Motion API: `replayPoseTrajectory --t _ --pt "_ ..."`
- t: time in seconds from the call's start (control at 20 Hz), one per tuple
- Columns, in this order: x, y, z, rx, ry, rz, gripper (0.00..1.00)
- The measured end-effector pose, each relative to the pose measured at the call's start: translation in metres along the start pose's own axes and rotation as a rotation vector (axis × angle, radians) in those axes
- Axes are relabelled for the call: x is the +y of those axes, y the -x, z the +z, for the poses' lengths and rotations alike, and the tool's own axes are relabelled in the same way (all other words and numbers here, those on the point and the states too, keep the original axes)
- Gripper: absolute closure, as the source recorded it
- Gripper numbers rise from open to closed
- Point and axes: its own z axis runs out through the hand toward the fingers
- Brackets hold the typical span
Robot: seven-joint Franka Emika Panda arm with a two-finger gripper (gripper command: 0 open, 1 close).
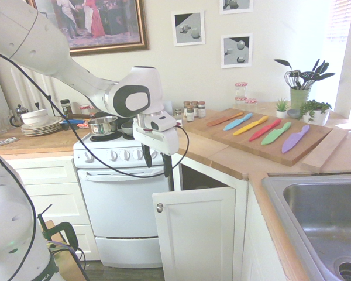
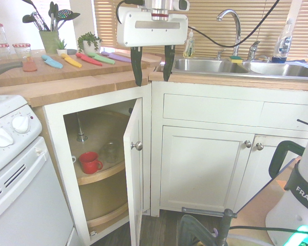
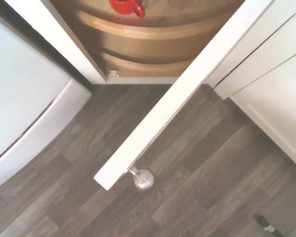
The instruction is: Close the cabinet
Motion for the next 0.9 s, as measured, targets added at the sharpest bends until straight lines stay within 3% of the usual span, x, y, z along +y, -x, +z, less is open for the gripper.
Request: replayPoseTrajectory --t 0.3,0.55,0.9 --pt "0.001 -0.001 0.009 -0.004 0.013 -0.022 0.0" --pt "0.002 -0.006 0.046 0.053 0.04 -0.122 0.0" --pt "0.008 -0.028 0.107 0.093 -0.004 -0.282 0.0"
